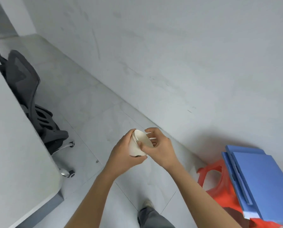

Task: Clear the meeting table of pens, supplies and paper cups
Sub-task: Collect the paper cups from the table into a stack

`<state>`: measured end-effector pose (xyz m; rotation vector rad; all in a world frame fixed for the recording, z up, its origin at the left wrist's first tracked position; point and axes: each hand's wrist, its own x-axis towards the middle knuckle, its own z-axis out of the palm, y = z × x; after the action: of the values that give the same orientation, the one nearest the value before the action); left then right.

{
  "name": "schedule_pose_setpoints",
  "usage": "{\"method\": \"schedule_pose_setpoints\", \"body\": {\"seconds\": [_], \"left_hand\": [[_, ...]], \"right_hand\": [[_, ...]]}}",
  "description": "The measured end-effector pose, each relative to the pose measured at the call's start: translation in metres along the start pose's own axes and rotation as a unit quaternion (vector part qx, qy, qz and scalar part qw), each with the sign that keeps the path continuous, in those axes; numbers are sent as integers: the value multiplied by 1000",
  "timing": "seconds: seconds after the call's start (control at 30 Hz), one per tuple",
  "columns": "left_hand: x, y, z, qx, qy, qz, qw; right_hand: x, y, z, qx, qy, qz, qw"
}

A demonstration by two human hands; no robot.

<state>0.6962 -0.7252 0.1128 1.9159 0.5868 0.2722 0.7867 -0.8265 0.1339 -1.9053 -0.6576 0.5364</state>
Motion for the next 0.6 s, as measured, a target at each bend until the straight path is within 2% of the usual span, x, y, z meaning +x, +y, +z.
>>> {"method": "schedule_pose_setpoints", "body": {"seconds": [0.3, 0.43, 0.6], "left_hand": [[89, 6, -10, -4, 67, -80, 995], [109, -12, -34, -34, 89, -150, 984], [145, -38, -83, -31, 171, -172, 970]], "right_hand": [[124, 6, -10, -3, -131, -33, 991], [169, 7, 14, -5, -181, -45, 983], [236, -18, 69, -1, -260, -80, 962]]}}
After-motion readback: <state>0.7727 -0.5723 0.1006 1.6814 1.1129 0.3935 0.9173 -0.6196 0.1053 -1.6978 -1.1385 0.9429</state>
